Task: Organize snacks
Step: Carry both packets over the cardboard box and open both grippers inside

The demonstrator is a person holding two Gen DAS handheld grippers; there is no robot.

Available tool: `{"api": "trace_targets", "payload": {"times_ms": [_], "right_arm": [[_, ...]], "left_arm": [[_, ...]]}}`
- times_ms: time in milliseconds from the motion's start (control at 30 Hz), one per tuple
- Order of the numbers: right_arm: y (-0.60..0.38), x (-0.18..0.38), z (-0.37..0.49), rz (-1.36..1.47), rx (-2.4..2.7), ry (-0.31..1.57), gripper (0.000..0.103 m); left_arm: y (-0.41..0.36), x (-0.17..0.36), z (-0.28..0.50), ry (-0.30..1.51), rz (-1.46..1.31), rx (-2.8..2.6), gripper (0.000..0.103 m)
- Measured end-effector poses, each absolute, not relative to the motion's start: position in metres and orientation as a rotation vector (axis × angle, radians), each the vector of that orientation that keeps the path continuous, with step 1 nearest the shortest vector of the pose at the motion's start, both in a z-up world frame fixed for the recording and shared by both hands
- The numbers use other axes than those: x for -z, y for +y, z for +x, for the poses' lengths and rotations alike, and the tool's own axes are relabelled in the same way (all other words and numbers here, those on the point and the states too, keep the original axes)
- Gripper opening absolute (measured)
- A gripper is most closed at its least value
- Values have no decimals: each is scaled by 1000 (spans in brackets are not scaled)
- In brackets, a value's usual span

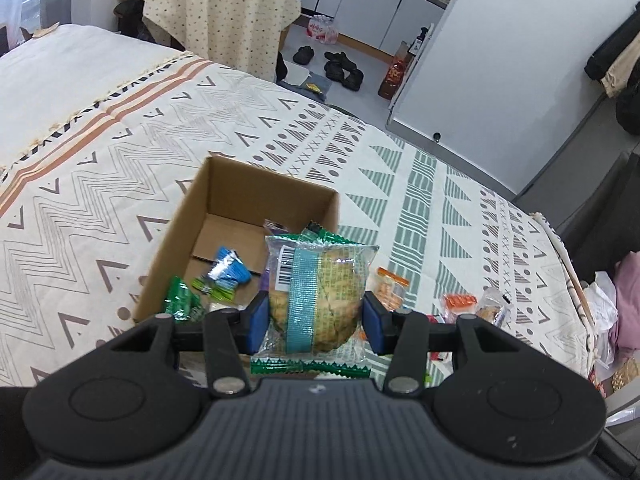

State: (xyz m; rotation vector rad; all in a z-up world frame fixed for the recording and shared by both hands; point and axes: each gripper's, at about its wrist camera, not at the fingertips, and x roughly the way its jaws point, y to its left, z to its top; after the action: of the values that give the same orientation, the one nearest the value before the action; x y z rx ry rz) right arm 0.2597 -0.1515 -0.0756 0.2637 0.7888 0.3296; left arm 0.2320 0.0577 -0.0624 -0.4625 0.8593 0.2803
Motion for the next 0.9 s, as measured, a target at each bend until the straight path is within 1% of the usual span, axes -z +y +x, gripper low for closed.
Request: {"api": "trace_targets", "payload": {"times_ms": [567,900], "right_arm": [[-84,76,262,217,-413,813,21],[-57,87,270,176,-414,859,21]], "left_arm": [[137,74,228,844,-568,-362,47],[158,87,238,869,-602,-358,48]]}}
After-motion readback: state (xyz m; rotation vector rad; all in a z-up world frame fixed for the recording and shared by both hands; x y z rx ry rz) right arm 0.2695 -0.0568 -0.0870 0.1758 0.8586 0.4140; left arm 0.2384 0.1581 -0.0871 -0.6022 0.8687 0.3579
